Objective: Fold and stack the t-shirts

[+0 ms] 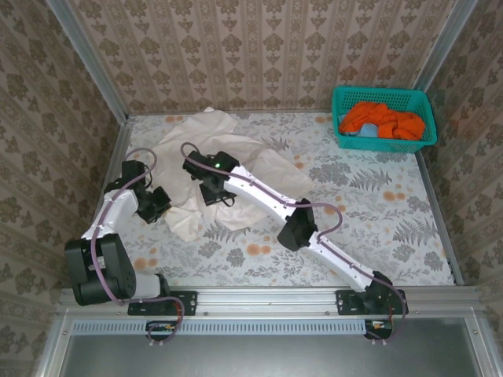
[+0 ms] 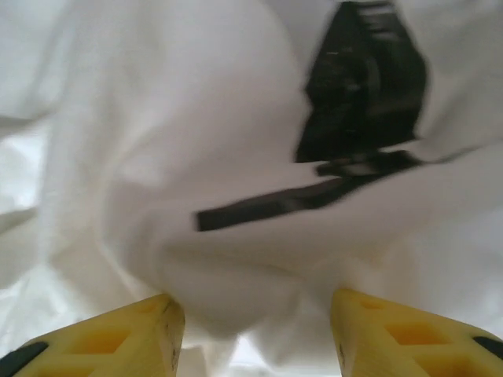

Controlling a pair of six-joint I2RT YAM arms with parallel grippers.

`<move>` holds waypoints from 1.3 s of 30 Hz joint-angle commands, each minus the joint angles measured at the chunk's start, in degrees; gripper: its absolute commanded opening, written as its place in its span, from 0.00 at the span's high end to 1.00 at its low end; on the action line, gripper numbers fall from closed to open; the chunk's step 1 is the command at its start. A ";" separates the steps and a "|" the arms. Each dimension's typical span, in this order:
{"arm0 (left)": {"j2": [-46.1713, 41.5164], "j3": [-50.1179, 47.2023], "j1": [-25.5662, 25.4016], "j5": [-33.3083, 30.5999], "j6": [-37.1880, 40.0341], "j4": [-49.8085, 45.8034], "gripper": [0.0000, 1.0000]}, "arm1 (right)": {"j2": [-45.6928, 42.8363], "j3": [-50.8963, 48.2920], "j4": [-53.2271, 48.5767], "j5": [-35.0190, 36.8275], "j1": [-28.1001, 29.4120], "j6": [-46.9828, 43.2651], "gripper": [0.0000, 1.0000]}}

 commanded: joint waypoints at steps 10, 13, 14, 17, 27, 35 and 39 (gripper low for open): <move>0.66 1.76 -0.40 -0.88 1.35 -2.15 0.93 | -3.97 8.72 -16.64 1.06 -10.89 -5.55 0.38; 0.92 2.32 -0.43 -0.63 1.70 -2.24 0.93 | -5.58 8.74 -19.05 -1.18 -14.24 -8.14 0.37; 1.00 2.47 -0.39 -0.47 1.82 -2.24 0.93 | -6.59 8.68 -19.16 -1.67 -14.95 -9.71 0.35; 1.10 2.55 -0.44 0.03 2.23 -2.02 0.93 | -10.80 6.50 -19.08 -6.46 -18.45 -11.23 0.31; 2.54 2.98 -0.79 3.30 2.96 0.01 0.93 | -29.86 -17.40 -16.99 -6.01 -26.67 -13.73 0.25; 4.60 3.37 -1.69 4.24 2.80 -0.05 0.93 | -59.63 -91.56 39.46 -15.80 -33.64 -3.64 0.31; 5.00 2.74 -2.27 2.80 2.14 -0.33 0.96 | -54.40 -95.33 47.88 -18.39 -32.94 -2.31 0.45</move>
